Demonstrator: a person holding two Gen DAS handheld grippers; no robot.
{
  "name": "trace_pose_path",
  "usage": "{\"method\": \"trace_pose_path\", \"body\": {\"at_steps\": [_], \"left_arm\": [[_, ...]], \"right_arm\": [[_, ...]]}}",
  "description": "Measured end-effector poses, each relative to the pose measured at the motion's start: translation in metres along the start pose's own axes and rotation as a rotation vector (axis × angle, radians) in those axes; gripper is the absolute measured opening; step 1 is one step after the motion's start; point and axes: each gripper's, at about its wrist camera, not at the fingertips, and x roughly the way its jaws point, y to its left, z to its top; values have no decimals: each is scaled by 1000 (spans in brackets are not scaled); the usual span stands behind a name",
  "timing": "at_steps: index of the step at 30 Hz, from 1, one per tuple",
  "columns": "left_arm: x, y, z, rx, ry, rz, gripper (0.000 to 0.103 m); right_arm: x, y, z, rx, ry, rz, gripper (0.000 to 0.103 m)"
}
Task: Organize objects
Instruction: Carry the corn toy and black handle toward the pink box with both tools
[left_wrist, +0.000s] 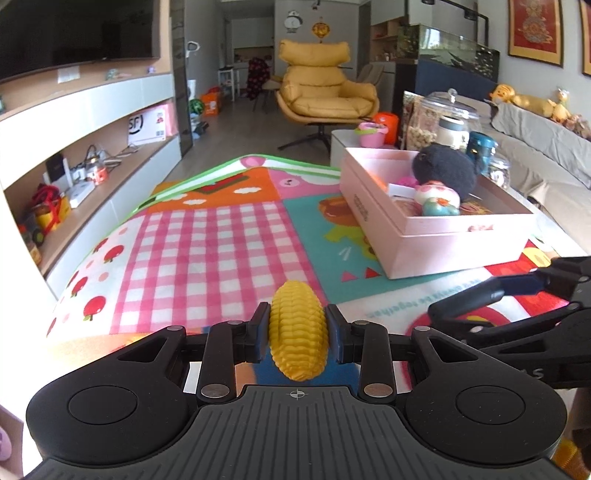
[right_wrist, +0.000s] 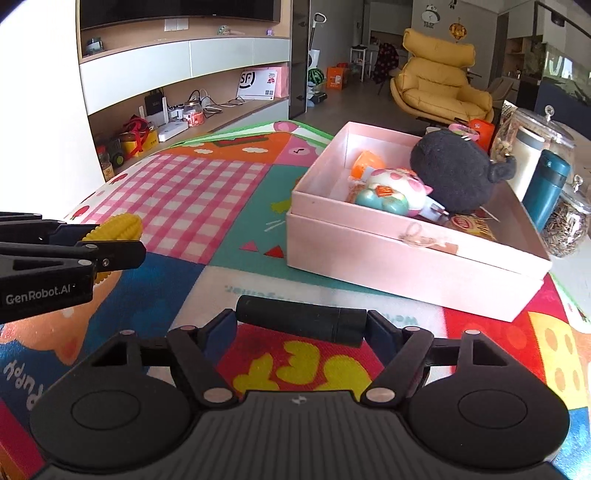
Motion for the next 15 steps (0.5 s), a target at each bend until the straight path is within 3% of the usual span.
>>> {"method": "trace_pose_path", "body": {"at_steps": [8, 15], "left_arm": [[-14, -38, 6, 65, 22, -75, 35], [-18, -65, 35, 62, -3, -134, 35]], "right_arm": [[-59, -14, -20, -34, -118, -18, 76], [-76, -31, -33, -25, -201, -26, 76]]}}
